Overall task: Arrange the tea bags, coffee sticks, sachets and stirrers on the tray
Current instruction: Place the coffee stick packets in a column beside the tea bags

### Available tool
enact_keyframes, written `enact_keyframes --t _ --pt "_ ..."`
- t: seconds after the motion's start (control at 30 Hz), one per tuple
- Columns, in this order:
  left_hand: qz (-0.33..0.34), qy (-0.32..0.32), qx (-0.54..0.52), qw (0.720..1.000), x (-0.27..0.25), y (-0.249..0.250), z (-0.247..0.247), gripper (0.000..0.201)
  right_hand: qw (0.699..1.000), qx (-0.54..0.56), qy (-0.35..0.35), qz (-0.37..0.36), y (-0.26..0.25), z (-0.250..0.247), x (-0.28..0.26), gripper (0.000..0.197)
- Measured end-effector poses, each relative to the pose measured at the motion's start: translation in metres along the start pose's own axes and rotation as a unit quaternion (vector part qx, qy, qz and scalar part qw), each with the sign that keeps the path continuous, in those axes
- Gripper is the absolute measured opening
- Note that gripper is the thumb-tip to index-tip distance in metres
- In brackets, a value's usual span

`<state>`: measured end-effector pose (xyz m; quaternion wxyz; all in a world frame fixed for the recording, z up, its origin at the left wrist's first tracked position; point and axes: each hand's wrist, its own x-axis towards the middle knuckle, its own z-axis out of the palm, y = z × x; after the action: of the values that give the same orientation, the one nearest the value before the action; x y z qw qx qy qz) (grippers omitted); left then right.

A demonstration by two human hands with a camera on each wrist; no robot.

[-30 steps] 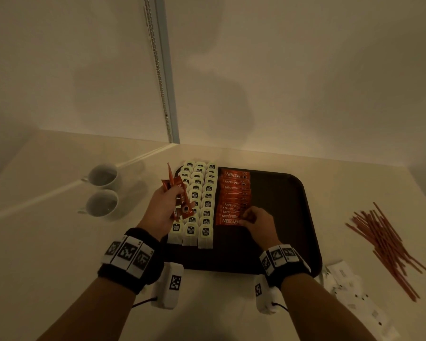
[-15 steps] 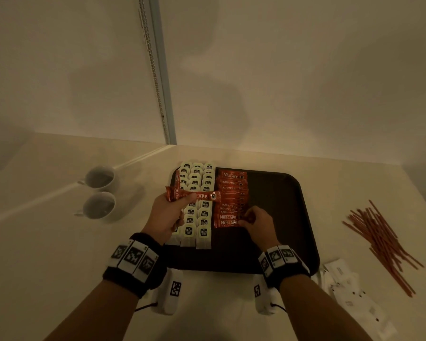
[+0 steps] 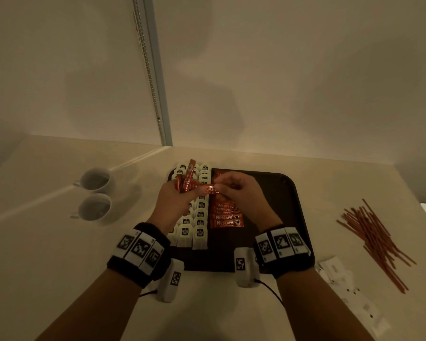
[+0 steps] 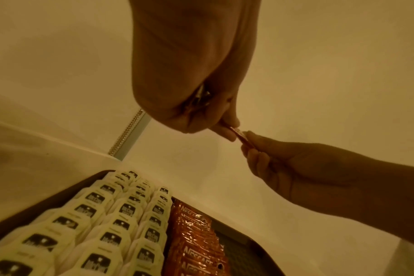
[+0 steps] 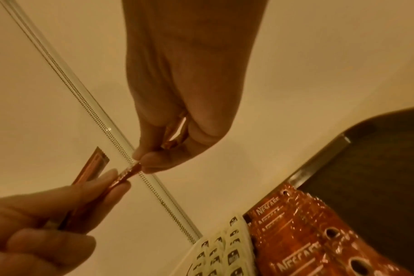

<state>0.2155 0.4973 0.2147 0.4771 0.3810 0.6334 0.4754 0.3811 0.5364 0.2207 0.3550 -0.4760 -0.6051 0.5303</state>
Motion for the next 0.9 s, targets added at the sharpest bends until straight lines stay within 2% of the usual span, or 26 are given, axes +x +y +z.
enact_keyframes --t 0.2,0.3,0.4,0.53,0.67,0.77,0.9 --pt "-0.016 0.022 -0.048 0.998 0.005 0.0 -0.004 0.013 0.998 -0.054 -0.005 -0.014 -0.007 -0.011 -0.003 0.012" --pt "-0.024 0.017 -0.108 0.994 0.001 0.002 -0.001 0.017 0.997 -0.071 -0.001 -0.016 -0.012 -0.015 -0.003 0.008" --pt "-0.07 -0.014 -0.164 0.984 -0.005 0.0 0.003 0.02 0.996 -0.087 0.003 -0.027 -0.018 -0.017 0.0 0.009" --pt "-0.103 -0.078 -0.155 0.98 -0.01 -0.006 0.006 0.017 0.992 -0.101 0.04 -0.068 -0.025 -0.019 0.001 0.007" --pt "-0.129 -0.101 -0.181 0.97 -0.011 -0.009 0.011 0.02 0.986 -0.138 0.047 -0.086 -0.027 -0.018 0.001 0.006" --pt "-0.107 -0.078 -0.174 0.976 -0.011 -0.009 0.011 0.023 0.987 -0.133 0.039 -0.083 -0.026 -0.019 0.001 0.006" --pt "-0.004 -0.034 -0.058 0.998 -0.007 -0.001 0.005 0.009 0.99 -0.138 0.0 -0.04 -0.016 -0.028 -0.002 0.012"
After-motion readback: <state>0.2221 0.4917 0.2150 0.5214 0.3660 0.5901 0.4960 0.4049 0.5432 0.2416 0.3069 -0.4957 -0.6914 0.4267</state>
